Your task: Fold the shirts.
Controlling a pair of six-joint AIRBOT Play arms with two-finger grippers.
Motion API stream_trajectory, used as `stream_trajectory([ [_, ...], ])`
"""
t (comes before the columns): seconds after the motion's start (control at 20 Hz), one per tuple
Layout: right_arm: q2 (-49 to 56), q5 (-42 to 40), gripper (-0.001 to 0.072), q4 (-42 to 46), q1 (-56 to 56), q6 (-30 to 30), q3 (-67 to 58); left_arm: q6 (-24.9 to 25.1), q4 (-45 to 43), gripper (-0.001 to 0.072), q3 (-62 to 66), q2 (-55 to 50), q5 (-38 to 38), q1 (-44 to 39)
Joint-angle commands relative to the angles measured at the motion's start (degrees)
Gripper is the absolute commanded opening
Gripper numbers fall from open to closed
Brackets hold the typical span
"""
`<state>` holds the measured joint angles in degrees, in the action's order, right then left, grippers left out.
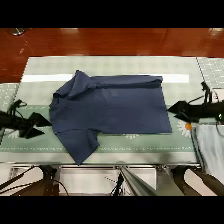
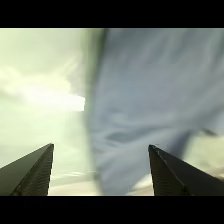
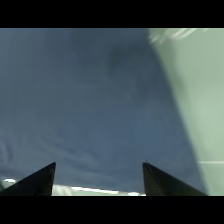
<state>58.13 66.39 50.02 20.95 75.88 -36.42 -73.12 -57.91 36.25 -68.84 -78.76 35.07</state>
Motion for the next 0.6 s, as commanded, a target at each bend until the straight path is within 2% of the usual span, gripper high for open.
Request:
stream_trajectory([
  [0.0,-7.4,-2.3,0.0623,-8.1,-0.1,-2.0,9.5,5.2,7.8,0.0703,-8.9,2.1,3.2,3.4],
  [0.35,-7.6,-2.1,0.0623,-9.2,-0.1,-2.0,9.5,8.7,10.7,0.0702,-11.1,2.1,9.7,-1.9],
  [0.45,-7.6,-4.3,0.0623,-8.6,0.4,-1.7,9.3,11.0,13.5,0.07,-11.1,2.1,11.4,-4.3],
  [0.55,-7.6,-7.9,0.0623,-6.1,3.9,1.1,9.0,11.0,13.6,0.0696,-10.9,2.1,14.0,-6.4],
])
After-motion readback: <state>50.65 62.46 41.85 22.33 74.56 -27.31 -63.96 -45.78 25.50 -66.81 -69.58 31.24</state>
